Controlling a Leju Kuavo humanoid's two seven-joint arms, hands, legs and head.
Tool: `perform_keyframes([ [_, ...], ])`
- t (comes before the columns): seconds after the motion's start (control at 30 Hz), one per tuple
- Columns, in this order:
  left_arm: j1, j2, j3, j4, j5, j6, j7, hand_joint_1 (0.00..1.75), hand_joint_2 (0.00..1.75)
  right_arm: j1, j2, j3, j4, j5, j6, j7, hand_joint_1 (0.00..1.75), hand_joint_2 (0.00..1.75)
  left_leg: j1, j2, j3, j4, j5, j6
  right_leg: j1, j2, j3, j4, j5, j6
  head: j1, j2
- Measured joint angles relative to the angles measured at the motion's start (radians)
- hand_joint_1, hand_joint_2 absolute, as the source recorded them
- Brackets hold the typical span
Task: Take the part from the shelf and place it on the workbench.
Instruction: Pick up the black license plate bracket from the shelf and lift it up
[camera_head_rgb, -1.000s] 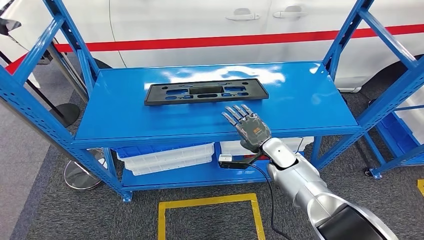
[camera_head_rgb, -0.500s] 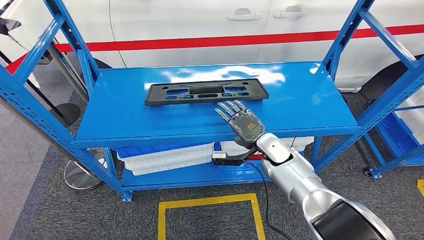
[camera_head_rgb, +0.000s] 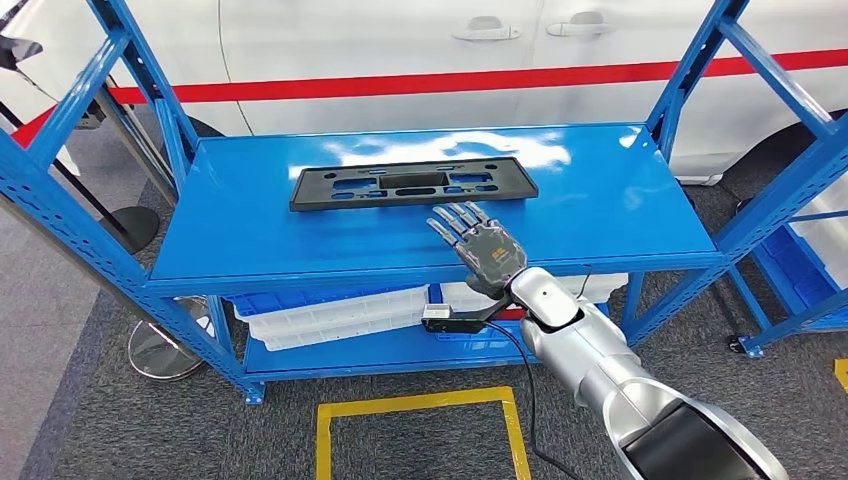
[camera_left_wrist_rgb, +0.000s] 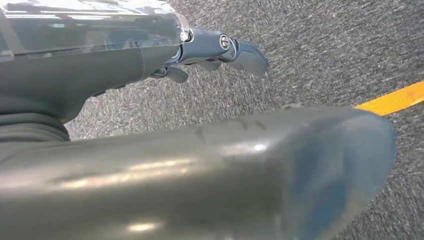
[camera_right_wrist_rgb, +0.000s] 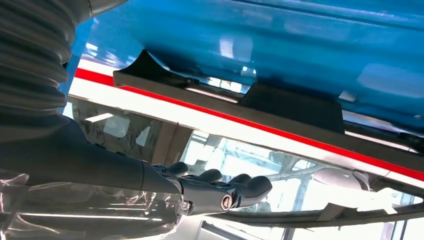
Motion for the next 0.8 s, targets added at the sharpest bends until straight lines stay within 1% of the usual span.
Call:
perform_keyframes([
  [0.13, 0.002, 0.002, 0.009, 0.0, 0.015, -0.028, -0.016, 0.0, 0.0, 0.0, 0.004, 0.003, 0.009, -0.009, 0.0, -0.007, 0.0, 1.75, -0.001, 0.0, -0.001, 0.001, 0.0, 0.001, -0.001, 0.0, 0.0, -0.002, 0.001, 0.002, 0.0, 0.0],
  [0.2, 0.004, 0.004, 0.027, 0.0, 0.037, -0.043, -0.02, 0.0, 0.0, 0.0, 0.008, 0.007, 0.02, -0.017, -0.001, -0.015, 0.0, 1.75, -0.003, 0.0, -0.003, 0.002, -0.002, 0.004, -0.003, 0.0, 0.0, -0.007, 0.003, 0.006, 0.0, 0.0],
  [0.27, 0.006, 0.007, 0.039, 0.0, 0.045, -0.05, -0.021, 0.0, 0.0, 0.0, 0.014, 0.012, 0.029, -0.02, -0.001, -0.017, 0.0, 1.75, -0.003, -0.001, -0.003, -0.002, -0.009, 0.015, -0.005, 0.0, 0.0, -0.003, 0.009, 0.016, 0.0, 0.0],
  [0.3, 0.006, 0.008, 0.041, 0.0, 0.045, -0.05, -0.02, 0.0, 0.0, 0.0, 0.017, 0.014, 0.032, -0.02, 0.0, -0.017, 0.0, 1.75, -0.003, -0.002, 0.001, -0.007, -0.014, 0.023, -0.006, -0.001, -0.003, 0.007, 0.01, 0.02, 0.0, 0.0],
  [0.33, 0.008, 0.008, 0.042, 0.0, 0.045, -0.051, -0.02, 0.0, 0.0, -0.002, 0.019, 0.015, 0.033, -0.021, 0.0, -0.017, 0.0, 1.75, -0.002, -0.002, 0.008, -0.011, -0.019, 0.03, -0.006, -0.002, -0.013, 0.03, 0.008, 0.023, 0.0, 0.0],
  [0.37, 0.009, 0.008, 0.043, 0.0, 0.045, -0.051, -0.02, 0.0, 0.0, -0.003, 0.021, 0.016, 0.033, -0.022, 0.002, -0.017, 0.0, 1.75, -0.001, -0.001, 0.017, -0.014, -0.024, 0.034, -0.006, -0.004, -0.036, 0.068, -0.002, 0.022, 0.001, 0.0],
  [0.4, 0.01, 0.008, 0.043, 0.0, 0.045, -0.051, -0.02, 0.0, 0.0, -0.004, 0.022, 0.017, 0.034, -0.024, 0.004, -0.017, 0.0, 1.75, -0.002, -0.001, 0.025, -0.015, -0.027, 0.037, -0.005, -0.007, -0.073, 0.123, -0.019, 0.021, 0.001, 0.0],
  [0.47, 0.012, 0.008, 0.044, 0.0, 0.045, -0.051, -0.021, 0.0, 0.0, -0.003, 0.023, 0.018, 0.036, -0.027, 0.01, -0.018, 0.0, 1.75, -0.005, 0.0, 0.038, -0.014, -0.037, 0.039, 0.001, -0.009, -0.176, 0.257, -0.053, 0.017, 0.001, 0.0],
  [0.5, 0.014, 0.008, 0.044, 0.0, 0.045, -0.051, -0.021, 0.0, 0.0, 0.001, 0.023, 0.019, 0.037, -0.027, 0.012, -0.018, 0.0, 1.75, -0.008, -0.001, 0.046, -0.014, -0.043, 0.04, 0.005, -0.009, -0.221, 0.302, -0.057, 0.014, 0.001, 0.0],
  [0.53, 0.016, 0.008, 0.044, 0.0, 0.045, -0.051, -0.021, 0.0, 0.0, 0.005, 0.023, 0.02, 0.039, -0.027, 0.012, -0.019, 0.0, 1.75, -0.011, -0.002, 0.056, -0.014, -0.051, 0.041, 0.01, -0.009, -0.252, 0.313, -0.046, 0.006, 0.001, 0.0],
  [0.57, 0.019, 0.008, 0.044, 0.0, 0.045, -0.051, -0.021, 0.0, 0.0, 0.007, 0.023, 0.021, 0.041, -0.027, 0.012, -0.018, 0.0, 1.75, -0.015, -0.003, 0.07, -0.014, -0.061, 0.042, 0.017, -0.009, -0.264, 0.288, -0.019, -0.005, 0.001, 0.0],
  [0.6, 0.021, 0.008, 0.044, 0.0, 0.045, -0.051, -0.021, 0.0, 0.0, 0.009, 0.022, 0.021, 0.043, -0.027, 0.011, -0.018, 0.0, 1.75, -0.02, -0.004, 0.084, -0.015, -0.071, 0.042, 0.026, -0.009, -0.259, 0.231, 0.021, -0.021, 0.001, 0.0],
  [0.63, 0.024, 0.005, 0.044, 0.0, 0.045, -0.051, -0.021, 0.0, 0.0, 0.009, 0.022, 0.022, 0.044, -0.028, 0.011, -0.018, 0.0, 1.75, -0.022, -0.004, 0.097, -0.017, -0.082, 0.042, 0.039, -0.006, -0.248, 0.155, 0.083, -0.043, 0.0, 0.0],
  [0.67, 0.025, 0.003, 0.044, 0.001, 0.045, -0.051, -0.021, 0.0, 0.0, 0.01, 0.022, 0.023, 0.046, -0.029, 0.01, -0.017, 0.0, 1.75, -0.023, -0.005, 0.109, -0.02, -0.093, 0.04, 0.05, 0.001, -0.235, 0.092, 0.131, -0.061, 0.0, 0.0],
  [0.7, 0.026, 0.0, 0.044, 0.001, 0.045, -0.051, -0.021, 0.0, 0.0, 0.01, 0.021, 0.023, 0.047, -0.03, 0.008, -0.016, 0.0, 1.75, -0.022, -0.005, 0.118, -0.025, -0.102, 0.036, 0.06, 0.008, -0.222, 0.044, 0.165, -0.073, 0.0, 0.0],
  [0.73, 0.026, -0.003, 0.044, 0.001, 0.045, -0.051, -0.021, 0.0, 0.0, 0.009, 0.022, 0.024, 0.047, -0.032, 0.007, -0.015, 0.0, 1.75, -0.02, -0.005, 0.13, -0.03, -0.106, 0.032, 0.066, 0.013, -0.21, 0.013, 0.183, -0.081, 0.0, 0.0],
  [0.77, 0.025, -0.003, 0.044, 0.001, 0.045, -0.051, -0.022, 0.0, 0.0, 0.006, 0.023, 0.025, 0.046, -0.034, 0.005, -0.013, 0.0, 1.75, -0.018, -0.004, 0.14, -0.03, -0.102, 0.026, 0.068, 0.015, -0.196, 0.001, 0.171, -0.084, 0.0, 0.0],
  [0.8, 0.024, -0.002, 0.044, 0.002, 0.045, -0.051, -0.022, 0.0, 0.0, 0.002, 0.024, 0.027, 0.046, -0.036, 0.003, -0.012, 0.0, 1.75, -0.018, -0.002, 0.141, -0.018, -0.092, 0.02, 0.065, 0.012, -0.175, -0.014, 0.163, -0.087, 0.001, 0.0],
])
